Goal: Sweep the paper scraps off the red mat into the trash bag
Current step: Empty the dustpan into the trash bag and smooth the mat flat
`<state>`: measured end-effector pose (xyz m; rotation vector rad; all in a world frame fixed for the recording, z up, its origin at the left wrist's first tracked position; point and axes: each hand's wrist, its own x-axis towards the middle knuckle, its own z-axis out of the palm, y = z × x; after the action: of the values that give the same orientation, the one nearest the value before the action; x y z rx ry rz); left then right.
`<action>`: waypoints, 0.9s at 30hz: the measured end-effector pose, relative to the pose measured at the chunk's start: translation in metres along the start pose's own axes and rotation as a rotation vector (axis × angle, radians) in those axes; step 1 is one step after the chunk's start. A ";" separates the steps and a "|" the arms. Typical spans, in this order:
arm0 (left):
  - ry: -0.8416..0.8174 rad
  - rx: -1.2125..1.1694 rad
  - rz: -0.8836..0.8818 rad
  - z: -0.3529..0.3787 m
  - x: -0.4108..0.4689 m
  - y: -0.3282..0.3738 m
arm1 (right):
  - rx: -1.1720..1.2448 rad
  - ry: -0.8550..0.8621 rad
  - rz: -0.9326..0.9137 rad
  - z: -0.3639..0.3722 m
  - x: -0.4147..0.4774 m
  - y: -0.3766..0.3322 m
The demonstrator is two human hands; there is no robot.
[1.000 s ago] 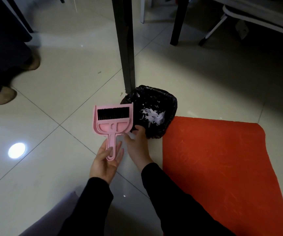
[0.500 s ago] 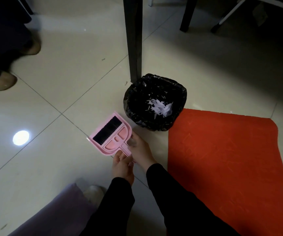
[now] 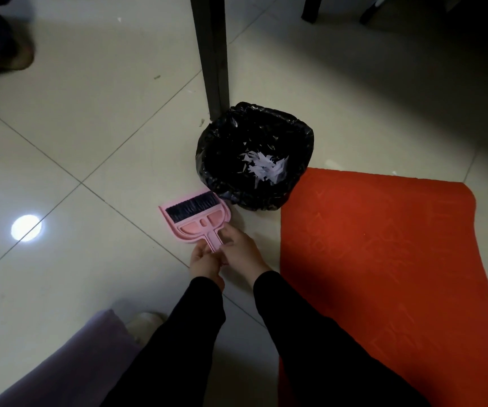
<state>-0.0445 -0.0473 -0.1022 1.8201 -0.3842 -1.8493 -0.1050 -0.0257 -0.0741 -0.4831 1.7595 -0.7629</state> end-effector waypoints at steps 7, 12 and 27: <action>-0.040 0.205 0.066 0.001 0.008 -0.003 | 0.049 -0.009 0.007 -0.011 -0.010 -0.001; 0.046 0.393 0.084 0.004 0.010 -0.002 | 0.027 0.022 0.035 -0.017 -0.012 0.003; -0.084 0.876 0.634 0.051 -0.061 -0.010 | -0.012 0.244 0.081 -0.051 -0.059 0.044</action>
<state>-0.0988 -0.0137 -0.0535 1.7663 -1.7849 -1.3706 -0.1325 0.0569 -0.0551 -0.3353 1.9984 -0.7795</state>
